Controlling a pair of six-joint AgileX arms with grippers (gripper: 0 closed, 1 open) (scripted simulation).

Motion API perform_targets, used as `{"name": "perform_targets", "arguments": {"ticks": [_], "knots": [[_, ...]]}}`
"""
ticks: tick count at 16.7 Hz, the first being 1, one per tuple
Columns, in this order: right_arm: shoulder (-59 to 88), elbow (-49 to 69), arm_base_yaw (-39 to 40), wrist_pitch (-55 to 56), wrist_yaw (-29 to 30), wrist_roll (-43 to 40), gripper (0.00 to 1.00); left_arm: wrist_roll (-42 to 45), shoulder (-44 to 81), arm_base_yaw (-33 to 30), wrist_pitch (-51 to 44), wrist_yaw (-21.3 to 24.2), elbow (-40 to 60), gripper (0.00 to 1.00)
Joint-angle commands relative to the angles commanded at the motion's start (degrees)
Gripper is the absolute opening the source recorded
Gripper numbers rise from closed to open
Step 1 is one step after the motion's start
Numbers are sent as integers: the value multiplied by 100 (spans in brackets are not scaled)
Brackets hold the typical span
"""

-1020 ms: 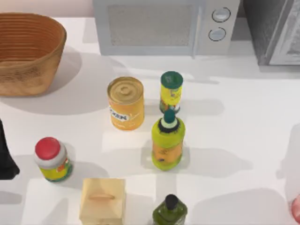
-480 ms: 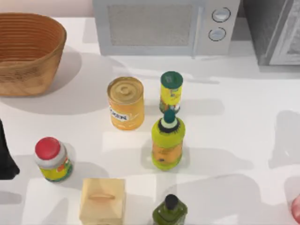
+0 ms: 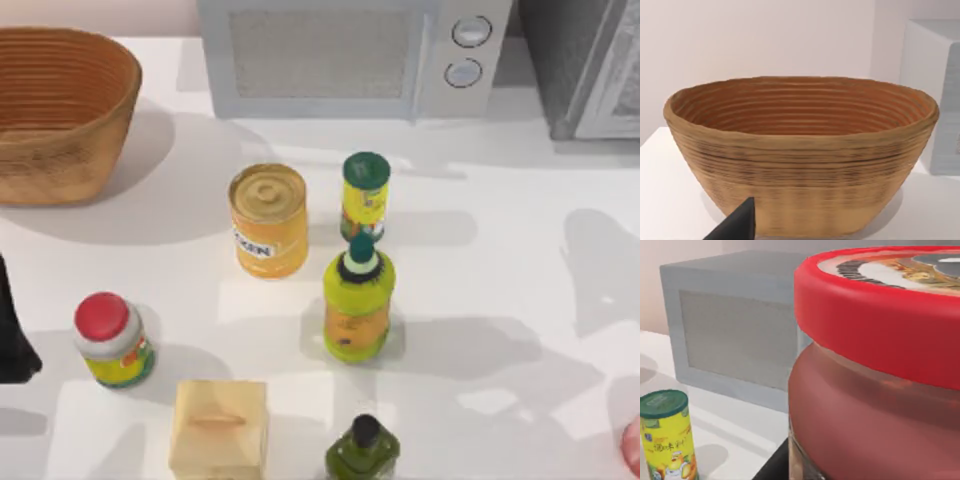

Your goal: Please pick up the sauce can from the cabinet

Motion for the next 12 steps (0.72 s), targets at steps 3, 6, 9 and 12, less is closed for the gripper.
{"name": "perform_targets", "arguments": {"ticks": [3, 6, 9, 12], "knots": [[1507, 167, -245, 1375, -796, 19, 0, 0, 0, 0, 0, 0, 0, 100], [2825, 308, -450, 2529, -1461, 35, 0, 0, 0, 0, 0, 0, 0, 100], [3778, 413, -603, 3391, -1958, 48, 0, 0, 0, 0, 0, 0, 0, 100], [4268, 470, -687, 3853, -2230, 55, 0, 0, 0, 0, 0, 0, 0, 100]]}}
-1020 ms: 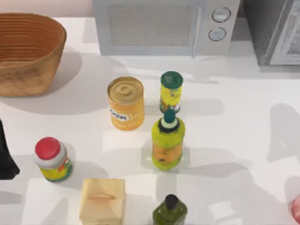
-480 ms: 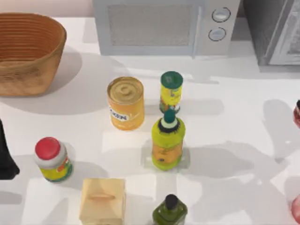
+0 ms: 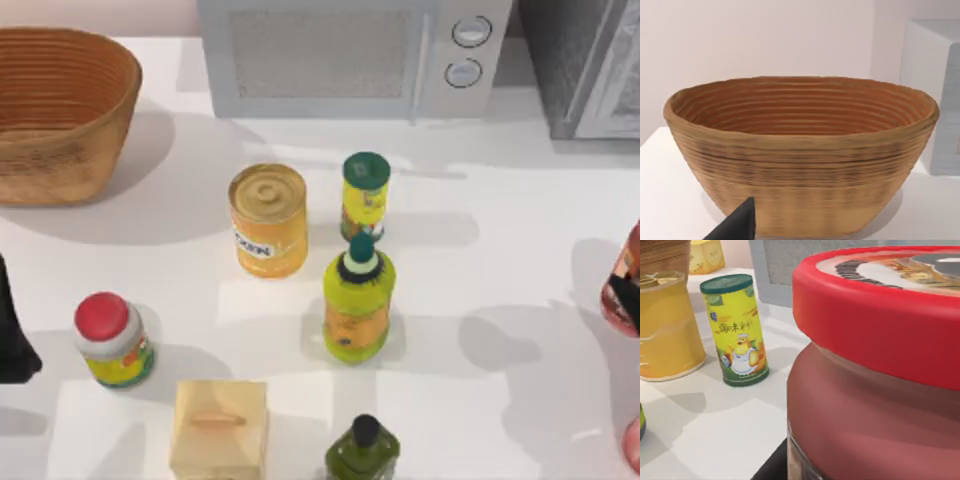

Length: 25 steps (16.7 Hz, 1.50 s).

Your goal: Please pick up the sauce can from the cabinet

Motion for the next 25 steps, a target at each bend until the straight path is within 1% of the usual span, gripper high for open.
{"name": "perform_targets", "arguments": {"ticks": [5, 6, 8, 15, 17, 20, 25], "knots": [[52, 6, -9, 51, -30, 1, 0, 0, 0, 0, 0, 0, 0, 100], [451, 97, -41, -336, 115, 37, 0, 0, 0, 0, 0, 0, 0, 100], [447, 182, 28, -285, 194, 43, 0, 0, 0, 0, 0, 0, 0, 100], [986, 832, 1084, 116, 1102, -43, 0, 0, 0, 0, 0, 0, 0, 100], [1095, 877, 1228, 158, 1221, -58, 0, 0, 0, 0, 0, 0, 0, 100], [1097, 877, 1230, 158, 1223, -59, 0, 0, 0, 0, 0, 0, 0, 100], [1097, 877, 1230, 158, 1223, -59, 38, 0, 0, 0, 0, 0, 0, 100]]}}
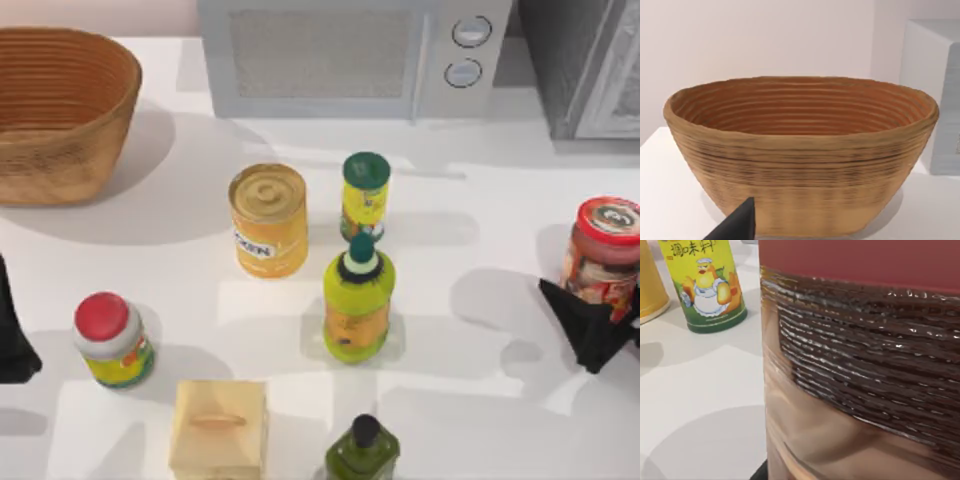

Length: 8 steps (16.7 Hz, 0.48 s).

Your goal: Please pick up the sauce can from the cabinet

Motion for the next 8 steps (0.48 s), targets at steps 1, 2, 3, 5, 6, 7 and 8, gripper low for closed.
{"name": "perform_targets", "arguments": {"ticks": [1, 2, 3, 5, 6, 7, 8], "knots": [[0, 0, 0, 0, 0, 0, 45, 0, 0, 0, 0, 0, 0, 100], [0, 0, 0, 0, 0, 0, 53, 0, 0, 0, 0, 0, 0, 100], [0, 0, 0, 0, 0, 0, 60, 0, 0, 0, 0, 0, 0, 100], [0, 0, 0, 0, 0, 0, 75, 0, 0, 0, 0, 0, 0, 100], [0, 0, 0, 0, 0, 0, 83, 0, 0, 0, 0, 0, 0, 100], [0, 0, 0, 0, 0, 0, 90, 0, 0, 0, 0, 0, 0, 100], [0, 0, 0, 0, 0, 0, 98, 0, 0, 0, 0, 0, 0, 100]]}}
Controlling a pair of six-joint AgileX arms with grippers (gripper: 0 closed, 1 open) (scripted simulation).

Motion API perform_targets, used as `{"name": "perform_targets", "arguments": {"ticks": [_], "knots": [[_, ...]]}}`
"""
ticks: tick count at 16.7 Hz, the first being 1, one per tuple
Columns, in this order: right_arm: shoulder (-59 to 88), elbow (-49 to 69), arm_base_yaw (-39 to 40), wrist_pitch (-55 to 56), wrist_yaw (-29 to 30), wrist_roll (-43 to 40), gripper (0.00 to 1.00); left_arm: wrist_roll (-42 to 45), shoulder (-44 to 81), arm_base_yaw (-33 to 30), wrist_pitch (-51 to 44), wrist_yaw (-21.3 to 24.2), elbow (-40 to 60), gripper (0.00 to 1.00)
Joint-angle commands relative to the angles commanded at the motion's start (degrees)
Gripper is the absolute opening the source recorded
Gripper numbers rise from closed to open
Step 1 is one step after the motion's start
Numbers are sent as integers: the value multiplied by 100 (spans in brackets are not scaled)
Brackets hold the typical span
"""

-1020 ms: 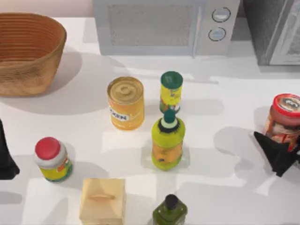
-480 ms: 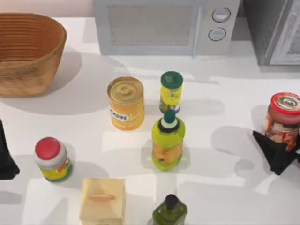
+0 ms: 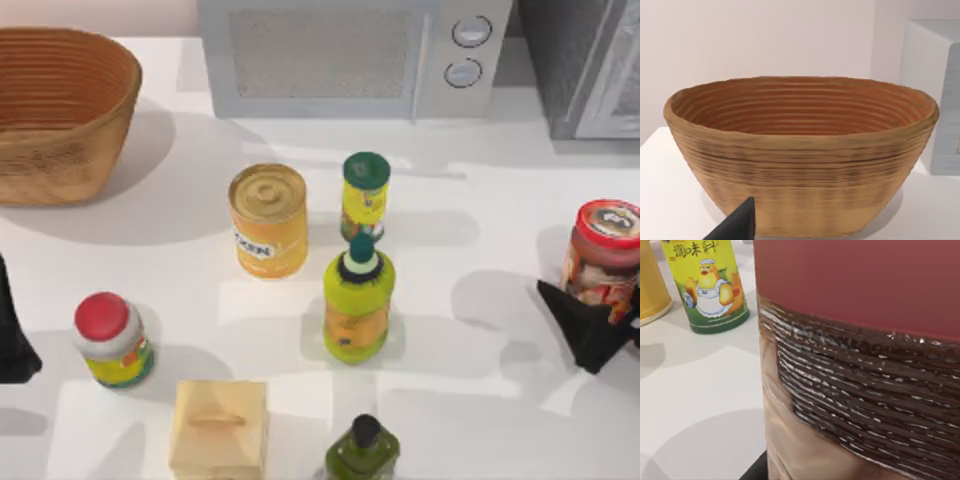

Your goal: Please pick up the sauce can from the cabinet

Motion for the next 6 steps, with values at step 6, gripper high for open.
{"name": "perform_targets", "arguments": {"ticks": [6], "knots": [[0, 0, 0, 0, 0, 0, 100, 0, 0, 0, 0, 0, 0, 100]]}}
